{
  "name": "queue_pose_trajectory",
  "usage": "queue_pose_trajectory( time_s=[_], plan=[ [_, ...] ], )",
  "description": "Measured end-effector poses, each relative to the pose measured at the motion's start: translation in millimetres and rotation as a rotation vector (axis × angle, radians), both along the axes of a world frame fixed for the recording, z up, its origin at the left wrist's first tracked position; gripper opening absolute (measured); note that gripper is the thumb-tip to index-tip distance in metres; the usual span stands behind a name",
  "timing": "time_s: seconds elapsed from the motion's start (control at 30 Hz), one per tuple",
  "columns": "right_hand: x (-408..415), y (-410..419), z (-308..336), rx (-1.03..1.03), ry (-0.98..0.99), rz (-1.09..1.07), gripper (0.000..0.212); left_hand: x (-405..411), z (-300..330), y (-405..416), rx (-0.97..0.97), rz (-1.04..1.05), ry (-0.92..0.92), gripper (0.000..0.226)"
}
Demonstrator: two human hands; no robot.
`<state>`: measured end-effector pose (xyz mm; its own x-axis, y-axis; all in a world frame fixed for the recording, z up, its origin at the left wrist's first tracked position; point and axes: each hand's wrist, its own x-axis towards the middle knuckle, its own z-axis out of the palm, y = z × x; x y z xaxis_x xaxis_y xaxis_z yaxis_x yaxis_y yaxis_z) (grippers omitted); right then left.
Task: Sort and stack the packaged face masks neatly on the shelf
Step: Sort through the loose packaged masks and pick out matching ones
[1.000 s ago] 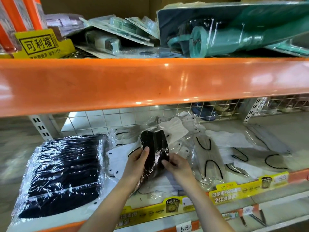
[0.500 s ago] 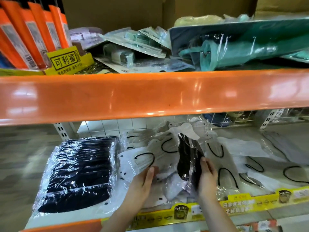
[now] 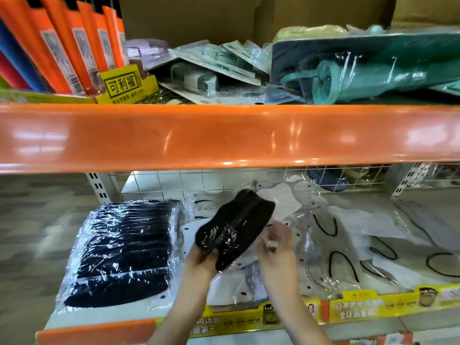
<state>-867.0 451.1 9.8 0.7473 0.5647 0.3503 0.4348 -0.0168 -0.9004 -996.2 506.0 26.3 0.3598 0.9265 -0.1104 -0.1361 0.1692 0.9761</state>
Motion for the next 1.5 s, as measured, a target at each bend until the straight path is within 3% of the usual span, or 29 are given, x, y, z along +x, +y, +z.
queue_pose_trajectory(
  time_s=[0.07,0.13,0.23,0.33,0.37,0.5,0.6,0.67,0.7,0.77,0.87,0.97,1.23,1.4,1.5],
  plan=[
    [0.2,-1.1,3.7,-0.101,-0.461,-0.145,0.051,-16.4,5.0,12.9,-0.100,0.044,-0.080,0.033],
    [0.9,-0.4,5.4,-0.181,-0.796,-0.119,0.065,-34.4,9.3,26.4,-0.172,0.063,-0.125,0.033],
    [-0.2,6.1,-2.5,-0.273,-0.971,0.060,0.081,-55.3,8.4,40.2,-0.234,0.050,-0.118,0.030],
    [-3.7,14.0,-12.9,-0.364,-0.997,0.332,0.094,-67.1,1.8,43.5,-0.279,0.029,-0.083,0.029],
    [-5.4,16.8,-15.3,-0.363,-0.989,0.399,0.090,-69.9,-0.6,44.2,-0.283,0.028,-0.065,0.030],
    [-16.1,25.5,-17.3,-0.216,-0.982,0.410,0.042,-82.4,-16.0,50.0,-0.189,0.118,0.132,0.021],
    [-31.2,31.7,-15.8,-0.172,-0.978,0.368,0.026,-94.7,-28.5,49.5,0.266,0.406,0.573,0.046],
    [-44.8,34.8,-14.8,-0.203,-0.981,0.379,0.021,-103.0,-25.3,45.4,0.573,0.509,0.749,0.044],
    [-50.6,35.9,-15.0,-0.219,-0.987,0.391,0.016,-107.1,-25.0,44.9,0.754,0.480,0.805,0.038],
    [-61.3,38.2,-14.9,-0.241,-0.974,0.421,0.006,-114.7,-32.5,48.5,1.088,0.342,0.894,0.049],
    [-75.7,41.3,-14.8,-0.237,-0.939,0.444,0.012,-122.9,-40.0,52.3,1.344,0.137,0.953,0.039],
    [-89.8,40.0,-20.2,-0.220,-0.946,0.460,0.022,-130.5,-44.3,48.7,1.378,0.195,1.000,0.022],
    [-108.6,36.4,-34.9,-0.109,-0.972,0.468,0.032,-163.7,-52.7,47.4,1.330,0.448,0.945,0.019],
    [-123.3,47.8,-37.1,-0.120,-1.010,0.541,0.028,-182.9,-64.1,52.2,1.274,0.444,1.018,0.017],
    [-126.4,55.2,-45.2,-0.186,-1.036,0.576,0.025,-189.1,-73.6,60.1,1.207,0.364,1.076,0.031]
  ],
)
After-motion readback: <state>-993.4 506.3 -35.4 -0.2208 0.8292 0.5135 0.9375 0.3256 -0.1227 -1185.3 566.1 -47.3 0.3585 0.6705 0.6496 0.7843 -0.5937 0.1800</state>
